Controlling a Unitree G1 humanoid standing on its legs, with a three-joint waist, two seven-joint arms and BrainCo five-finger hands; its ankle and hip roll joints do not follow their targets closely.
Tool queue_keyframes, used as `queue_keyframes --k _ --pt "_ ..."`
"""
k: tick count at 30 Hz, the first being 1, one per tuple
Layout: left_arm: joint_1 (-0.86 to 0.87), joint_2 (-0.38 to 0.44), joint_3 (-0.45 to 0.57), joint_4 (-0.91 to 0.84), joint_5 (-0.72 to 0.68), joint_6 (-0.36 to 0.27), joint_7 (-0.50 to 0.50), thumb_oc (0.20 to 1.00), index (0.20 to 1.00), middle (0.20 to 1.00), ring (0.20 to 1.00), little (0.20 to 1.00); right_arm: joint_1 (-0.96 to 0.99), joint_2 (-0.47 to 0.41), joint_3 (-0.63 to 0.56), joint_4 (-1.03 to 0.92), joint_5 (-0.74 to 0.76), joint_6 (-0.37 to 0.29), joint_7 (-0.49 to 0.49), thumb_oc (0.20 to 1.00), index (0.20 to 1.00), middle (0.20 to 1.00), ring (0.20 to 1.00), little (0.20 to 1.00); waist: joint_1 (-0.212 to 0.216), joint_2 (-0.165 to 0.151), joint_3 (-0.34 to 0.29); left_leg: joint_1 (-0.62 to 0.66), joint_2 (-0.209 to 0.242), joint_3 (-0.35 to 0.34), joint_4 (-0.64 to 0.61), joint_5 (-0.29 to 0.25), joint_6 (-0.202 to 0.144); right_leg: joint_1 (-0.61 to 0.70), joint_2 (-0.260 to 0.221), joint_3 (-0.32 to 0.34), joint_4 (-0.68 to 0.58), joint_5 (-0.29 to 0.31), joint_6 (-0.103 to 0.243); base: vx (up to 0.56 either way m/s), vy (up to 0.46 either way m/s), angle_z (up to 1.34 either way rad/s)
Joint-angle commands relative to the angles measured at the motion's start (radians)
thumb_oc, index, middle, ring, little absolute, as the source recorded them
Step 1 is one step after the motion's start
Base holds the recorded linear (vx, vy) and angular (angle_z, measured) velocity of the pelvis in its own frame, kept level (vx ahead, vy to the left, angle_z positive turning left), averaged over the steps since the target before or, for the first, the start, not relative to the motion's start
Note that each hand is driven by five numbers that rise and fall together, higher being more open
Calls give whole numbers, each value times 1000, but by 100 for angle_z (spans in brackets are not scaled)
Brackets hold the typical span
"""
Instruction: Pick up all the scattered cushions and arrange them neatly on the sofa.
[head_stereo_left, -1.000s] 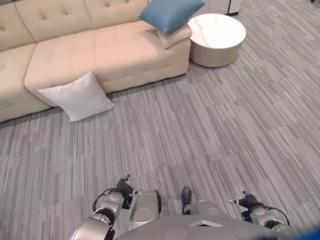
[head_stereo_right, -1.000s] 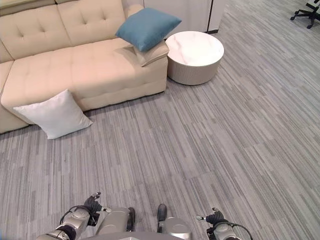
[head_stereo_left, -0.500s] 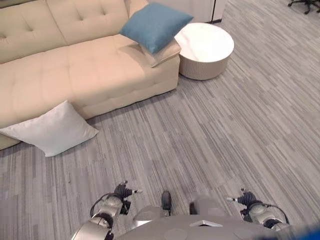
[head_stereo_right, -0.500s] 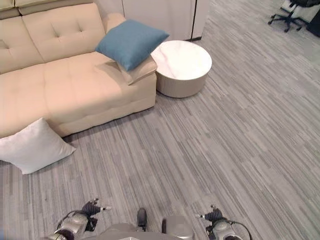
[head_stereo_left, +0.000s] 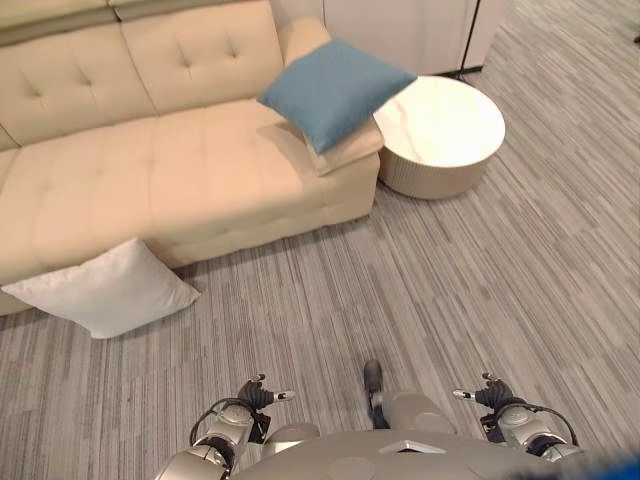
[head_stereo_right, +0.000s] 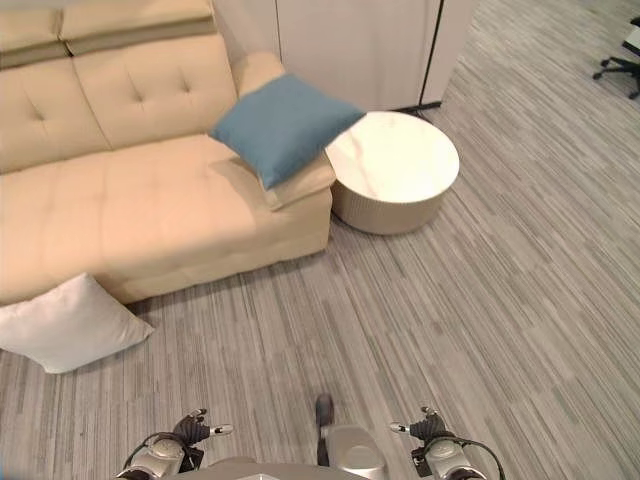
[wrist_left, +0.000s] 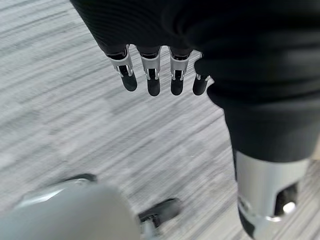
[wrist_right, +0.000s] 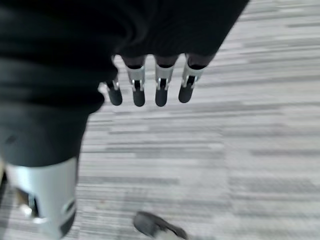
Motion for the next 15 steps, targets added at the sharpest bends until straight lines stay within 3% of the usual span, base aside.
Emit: queue_keyframes --k 1,2,4,5,7,10,12,15 --pt "-24 31 -33 17 3 -6 -3 1000 1000 1000 1000 1000 17 -21 7 15 39 -6 -13 1000 1000 1000 1000 1000 -27 -23 38 -43 25 116 -334 78 67 67 -47 -7 38 -105 174 293 17 30" --pt "-25 32 -36 18 9 -6 -2 1000 1000 1000 1000 1000 18 -21 6 17 40 -8 -13 1000 1000 1000 1000 1000 -25 -17 33 -52 34 119 -403 92 67 75 -41 -8 36 -114 178 373 77 27" --pt "-25 30 -42 16 6 -7 1 1000 1000 1000 1000 1000 21 -26 2 18 47 -7 -20 1000 1000 1000 1000 1000 -17 9 37 -92 76 121 -570 225 40 120 -19 -8 35 -156 179 388 143 -3" --pt "-24 29 -43 16 3 -6 0 1000 1000 1000 1000 1000 22 -25 2 15 47 -5 -20 1000 1000 1000 1000 1000 -14 10 40 -102 80 125 -581 240 37 131 -18 -4 38 -166 179 313 157 11" --pt "-8 22 -30 26 3 -2 -3 1000 1000 1000 1000 1000 28 -16 2 12 38 -8 -13 1000 1000 1000 1000 1000 -8 16 20 -67 66 112 -624 231 49 145 -22 4 51 -180 190 356 234 -15" --pt "9 21 -21 36 16 -1 -6 1000 1000 1000 1000 1000 22 -6 11 -5 17 -10 -3 1000 1000 1000 1000 1000 12 18 1 -16 28 110 -645 204 79 123 -53 14 184 -188 223 270 239 -65" --pt "6 33 -20 32 20 3 -5 1000 1000 1000 1000 1000 14 -4 13 -15 13 -8 1 1000 1000 1000 1000 1000 8 25 14 16 25 110 -655 192 96 52 -61 10 337 -155 248 114 148 -50" --pt "-8 44 -27 22 27 -1 -2 1000 1000 1000 1000 1000 -1 -5 20 -34 10 -14 0 1000 1000 1000 1000 1000 -7 39 28 65 18 105 -673 169 108 -30 -64 -8 435 -109 269 134 95 15"
